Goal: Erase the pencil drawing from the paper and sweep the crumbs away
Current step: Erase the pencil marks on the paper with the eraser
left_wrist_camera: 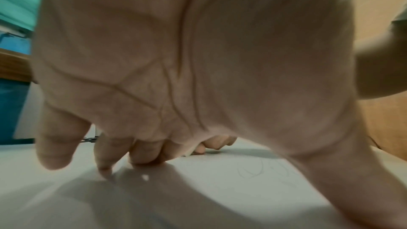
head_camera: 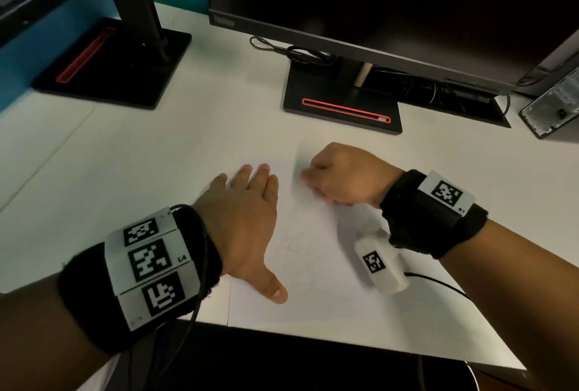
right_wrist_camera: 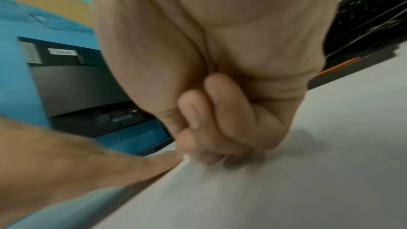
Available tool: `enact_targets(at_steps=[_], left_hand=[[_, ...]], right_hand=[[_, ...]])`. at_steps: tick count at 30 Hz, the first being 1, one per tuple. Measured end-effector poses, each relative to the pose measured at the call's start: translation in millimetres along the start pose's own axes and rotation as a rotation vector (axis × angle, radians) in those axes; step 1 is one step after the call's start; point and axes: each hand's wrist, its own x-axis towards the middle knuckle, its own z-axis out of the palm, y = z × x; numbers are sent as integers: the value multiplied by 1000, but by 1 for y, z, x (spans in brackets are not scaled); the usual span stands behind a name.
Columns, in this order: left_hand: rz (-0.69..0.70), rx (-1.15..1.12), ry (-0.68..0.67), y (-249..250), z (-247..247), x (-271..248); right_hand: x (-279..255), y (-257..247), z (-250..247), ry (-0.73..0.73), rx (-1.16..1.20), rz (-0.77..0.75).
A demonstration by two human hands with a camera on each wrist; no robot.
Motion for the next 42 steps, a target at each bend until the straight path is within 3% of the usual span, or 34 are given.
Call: enact_targets(at_steps=[3, 7, 11, 14, 19, 23, 27, 31, 35, 39, 42], left_hand=[[9, -5, 11, -1, 1, 0], [7, -5, 13, -1, 2, 1], [8, 7, 9, -1, 1, 1], [2, 17, -1, 1, 0, 1], [-2, 5, -13, 1, -2, 1], [-8, 13, -19, 2, -2, 2], [-6, 18, -9, 2, -1, 4], [-12, 12, -18, 2, -1, 3], [-14, 0, -19, 3, -2, 2], [-14, 12, -25, 3, -3, 3], [-18, 15, -35, 3, -3, 2]], right_hand=[[-6, -6, 8, -127, 12, -19], [-2, -1, 0, -2, 13, 6], [-8, -2, 7, -132, 4, -28], [-4, 10, -6, 16, 5, 22], [-14, 7, 7, -135, -1, -28], [-10, 13, -2, 31, -4, 2], [-20, 5, 13, -110, -24, -54], [-10, 14, -1, 24, 0, 16], [-19, 11, 11, -100, -4, -30], [-14, 23, -2, 36, 35, 37], [-22, 17, 8, -76, -14, -33]])
